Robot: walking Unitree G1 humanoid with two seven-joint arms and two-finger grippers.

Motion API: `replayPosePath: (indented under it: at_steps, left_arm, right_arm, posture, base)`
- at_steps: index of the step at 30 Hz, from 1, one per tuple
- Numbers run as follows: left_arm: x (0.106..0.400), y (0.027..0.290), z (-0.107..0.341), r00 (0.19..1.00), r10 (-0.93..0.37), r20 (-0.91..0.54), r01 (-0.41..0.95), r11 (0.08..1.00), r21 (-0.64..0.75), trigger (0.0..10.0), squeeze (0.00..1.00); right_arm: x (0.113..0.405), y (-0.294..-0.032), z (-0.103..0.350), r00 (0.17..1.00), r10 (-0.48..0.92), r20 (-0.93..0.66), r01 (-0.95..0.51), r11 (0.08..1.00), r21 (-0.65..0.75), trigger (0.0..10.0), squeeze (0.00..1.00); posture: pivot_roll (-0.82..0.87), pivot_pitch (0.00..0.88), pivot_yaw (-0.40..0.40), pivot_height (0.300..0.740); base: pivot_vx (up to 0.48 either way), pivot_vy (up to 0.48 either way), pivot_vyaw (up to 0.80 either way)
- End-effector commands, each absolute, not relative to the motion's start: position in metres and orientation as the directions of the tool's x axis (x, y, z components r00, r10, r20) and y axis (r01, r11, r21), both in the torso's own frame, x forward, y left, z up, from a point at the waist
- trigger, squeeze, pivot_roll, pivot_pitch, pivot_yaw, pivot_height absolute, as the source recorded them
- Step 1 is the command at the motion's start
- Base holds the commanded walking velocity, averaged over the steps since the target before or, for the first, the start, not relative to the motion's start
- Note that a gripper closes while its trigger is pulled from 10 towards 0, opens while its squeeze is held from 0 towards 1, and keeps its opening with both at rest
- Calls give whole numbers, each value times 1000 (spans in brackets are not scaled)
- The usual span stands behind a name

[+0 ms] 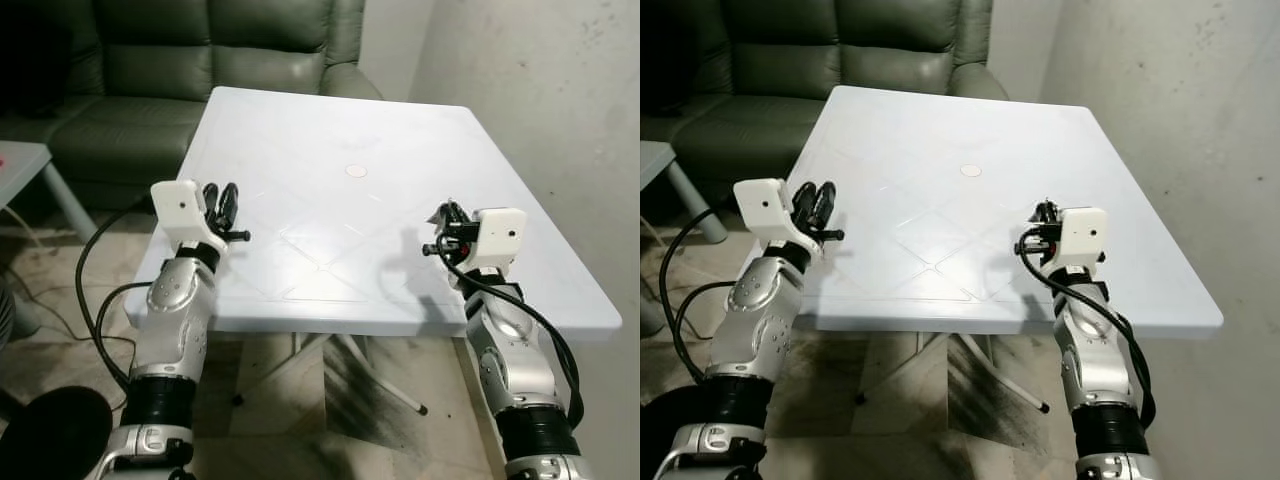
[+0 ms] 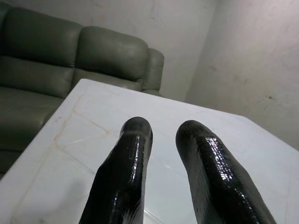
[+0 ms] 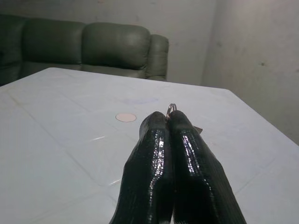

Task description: Hang keys on a hook

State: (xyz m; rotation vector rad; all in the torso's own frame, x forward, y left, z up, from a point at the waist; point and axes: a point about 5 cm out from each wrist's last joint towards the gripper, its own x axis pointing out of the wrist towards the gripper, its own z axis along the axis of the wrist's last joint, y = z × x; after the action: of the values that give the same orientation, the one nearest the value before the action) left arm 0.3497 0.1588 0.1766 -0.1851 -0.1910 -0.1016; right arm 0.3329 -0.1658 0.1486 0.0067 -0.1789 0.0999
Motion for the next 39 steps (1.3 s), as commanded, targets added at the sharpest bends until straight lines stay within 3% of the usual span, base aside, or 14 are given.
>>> replayPosePath:
  at_steps: [1, 24, 39]
  left_arm:
    - [352, 157, 180, 978, -79, 192, 115, 976, -185, 10000, 0]
    - [355, 157, 182, 980, -74, 185, 96, 989, -115, 10000, 0]
    - [354, 154, 181, 979, -82, 186, 110, 983, -145, 10000, 0]
  right_arm:
    - [334, -167, 150, 980, 89, 175, -89, 996, -10, 10000, 0]
    - [333, -170, 147, 981, 92, 169, -83, 995, -59, 10000, 0]
    - [333, -170, 149, 981, 90, 175, -79, 995, -68, 10000, 0]
  posture:
    - [-12, 0, -49, 740]
    - [-7, 0, -50, 740]
    - [-11, 0, -54, 740]
  base:
    - [0, 0, -712]
    - [0, 0, -715]
    - [0, 80, -715]
